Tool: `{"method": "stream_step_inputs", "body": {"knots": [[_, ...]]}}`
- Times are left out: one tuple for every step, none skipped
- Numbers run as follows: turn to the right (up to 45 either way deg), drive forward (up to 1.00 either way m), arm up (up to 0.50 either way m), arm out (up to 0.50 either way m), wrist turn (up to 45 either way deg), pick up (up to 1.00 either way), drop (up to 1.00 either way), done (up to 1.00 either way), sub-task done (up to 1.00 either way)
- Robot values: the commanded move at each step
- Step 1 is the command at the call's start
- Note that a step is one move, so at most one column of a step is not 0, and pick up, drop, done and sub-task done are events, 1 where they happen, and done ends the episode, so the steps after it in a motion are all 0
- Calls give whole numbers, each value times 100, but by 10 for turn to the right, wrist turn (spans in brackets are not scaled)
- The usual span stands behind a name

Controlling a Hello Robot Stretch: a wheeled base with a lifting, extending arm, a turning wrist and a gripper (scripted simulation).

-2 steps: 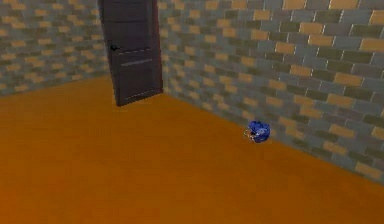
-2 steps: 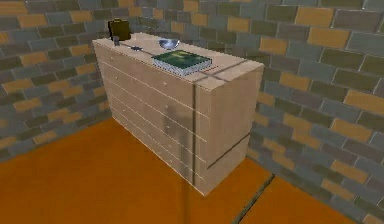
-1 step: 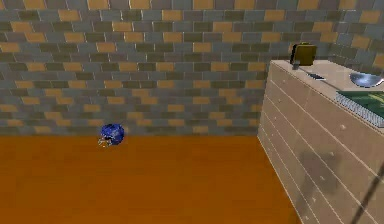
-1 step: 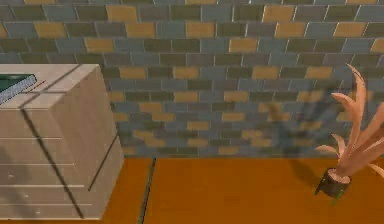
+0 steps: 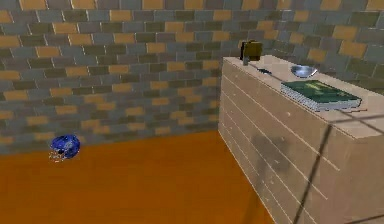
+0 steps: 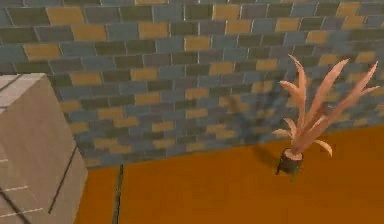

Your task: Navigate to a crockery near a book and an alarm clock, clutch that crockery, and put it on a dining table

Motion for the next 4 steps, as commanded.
{"method": "stream_step_inputs", "body": {"knots": [[0, 100, 0, 0, 0, 0, 0, 0, 0], [30, 0, 0, 0, 0, 0, 0, 0, 0], [0, 30, 0, 0, 0, 0, 0, 0, 0], [-210, 0, 0, 0, 0, 0, 0, 0, 0]]}}
